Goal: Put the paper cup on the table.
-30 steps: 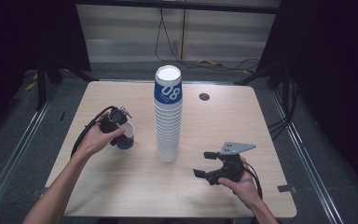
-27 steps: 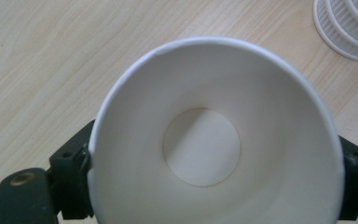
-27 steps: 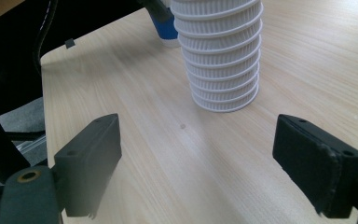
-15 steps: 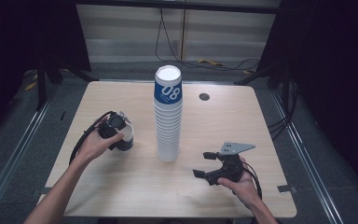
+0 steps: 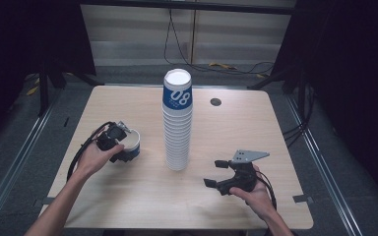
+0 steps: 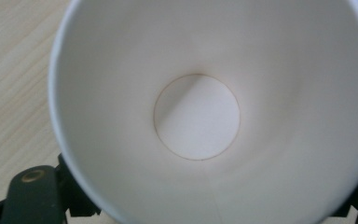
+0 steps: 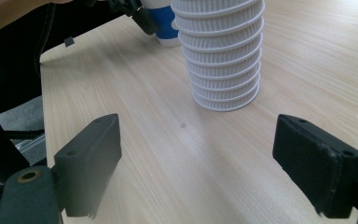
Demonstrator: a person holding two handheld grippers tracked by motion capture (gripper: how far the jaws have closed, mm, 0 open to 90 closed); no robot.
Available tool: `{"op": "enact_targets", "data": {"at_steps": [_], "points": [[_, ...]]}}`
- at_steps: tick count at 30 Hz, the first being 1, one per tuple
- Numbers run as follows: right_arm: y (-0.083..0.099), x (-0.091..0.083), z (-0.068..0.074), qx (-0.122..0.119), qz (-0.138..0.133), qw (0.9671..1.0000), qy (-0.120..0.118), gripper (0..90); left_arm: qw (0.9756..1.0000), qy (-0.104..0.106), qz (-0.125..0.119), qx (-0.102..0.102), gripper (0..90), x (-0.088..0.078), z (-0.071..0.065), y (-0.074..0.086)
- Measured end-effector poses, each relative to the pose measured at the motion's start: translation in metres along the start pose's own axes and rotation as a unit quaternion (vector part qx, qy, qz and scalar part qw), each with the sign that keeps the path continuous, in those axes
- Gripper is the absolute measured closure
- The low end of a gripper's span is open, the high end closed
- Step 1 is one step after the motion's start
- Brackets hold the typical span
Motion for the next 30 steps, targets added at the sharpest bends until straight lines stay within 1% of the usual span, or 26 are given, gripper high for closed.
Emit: {"op": "enact_targets", "data": {"at_steps": [3, 4, 5, 6, 7, 8, 10, 11, 13, 15, 17, 18, 21, 23, 25, 26, 27, 28, 29, 30], "points": [[0.0, 0.0, 0.0, 0.0, 0.0, 1.0, 0.001, 15.6, 1.0, 0.0, -0.002, -0.006, 17.0, -0.001, 0.0, 0.005], [0.0, 0.0, 0.0, 0.0, 0.0, 1.0, 0.001, 15.6, 0.9999, -0.001, -0.007, -0.01, 16.8, -0.002, 0.0, 0.006], [0.0, 0.0, 0.0, 0.0, -0.001, 1.0, 0.001, 15.6, 0.9997, 0.0, -0.013, -0.018, 16.6, -0.004, -0.001, 0.008], [0.0, -0.001, 0.0, 0.001, 0.0, 1.0, 0.001, 15.6, 0.9995, -0.006, -0.013, -0.028, 17.1, -0.006, 0.0, 0.01], [0.0, -0.001, 0.0, 0.001, -0.001, 1.0, 0.002, 15.6, 0.9994, -0.008, -0.01, -0.032, 16.9, -0.008, 0.0, 0.013], [0.0, -0.002, -0.001, 0.003, -0.001, 1.0, 0.003, 15.6, 0.9992, -0.009, -0.012, -0.036, 16.7, -0.01, 0.0, 0.015], [0.001, -0.001, -0.002, 0.003, -0.001, 1.0, 0.005, 15.6, 0.9987, -0.02, -0.025, -0.039, 16.8, -0.015, 0.004, 0.017], [0.001, -0.001, -0.002, 0.003, 0.0, 1.0, 0.005, 15.6, 0.9981, -0.021, -0.033, -0.046, 16.3, -0.016, 0.004, 0.017], [0.001, -0.001, -0.003, 0.004, 0.0, 1.0, 0.006, 15.6, 0.9973, -0.014, -0.043, -0.058, 16.3, -0.018, 0.003, 0.02], [0.001, -0.001, -0.003, 0.005, 0.001, 1.0, 0.008, 15.6, 0.9966, -0.016, -0.049, -0.063, 16.5, -0.021, 0.004, 0.024], [0.001, -0.002, -0.004, 0.007, 0.001, 0.9999, 0.011, 15.6, 0.9941, -0.012, -0.071, -0.081, 16.4, -0.021, 0.002, 0.026], [0.001, -0.002, -0.005, 0.008, 0.0, 0.9999, 0.013, 15.6, 0.9937, -0.014, -0.075, -0.081, 16.4, -0.021, 0.001, 0.028], [0.001, -0.004, -0.007, 0.011, -0.003, 0.9998, 0.018, 15.6, 0.9928, -0.025, -0.094, -0.069, 16.3, -0.025, 0.0, 0.028], [0.001, -0.005, -0.008, 0.014, -0.004, 0.9997, 0.021, 15.6, 0.9904, -0.025, -0.119, -0.066, 16.3, -0.029, -0.006, 0.025], [0.002, -0.006, -0.008, 0.015, -0.004, 0.9996, 0.024, 15.7, 0.9899, -0.029, -0.127, -0.056, 16.3, -0.034, -0.01, 0.025], [0.002, -0.006, -0.008, 0.016, -0.003, 0.9995, 0.025, 16.1, 0.9877, -0.026, -0.141, -0.062, 16.3, -0.037, -0.014, 0.023], [0.002, -0.007, -0.008, 0.016, -0.005, 0.9995, 0.026, 16.3, 0.9847, -0.012, -0.158, -0.073, 16.3, -0.039, -0.02, 0.022], [0.003, -0.008, -0.008, 0.017, -0.005, 0.9995, 0.027, 16.6, 0.9836, -0.004, -0.164, -0.075, 16.3, -0.041, -0.024, 0.022], [0.003, -0.008, -0.008, 0.015, -0.006, 0.9994, 0.029, 17.1, 0.9826, -0.003, -0.169, -0.077, 16.3, -0.042, -0.027, 0.022], [0.002, -0.009, -0.009, 0.015, -0.008, 0.9994, 0.031, 17.2, 0.9822, -0.006, -0.174, -0.071, 16.3, -0.043, -0.031, 0.022]]}}
Point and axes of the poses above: each handheld gripper's, and its own axes: x roughly forward along the jaws, y roughly out of its underside, z roughly to its left, the point moved 10 cm from there along x, roughly forward along the jaws, and after that the axes turned 7 degrees about -z, right-handed, at the moved point
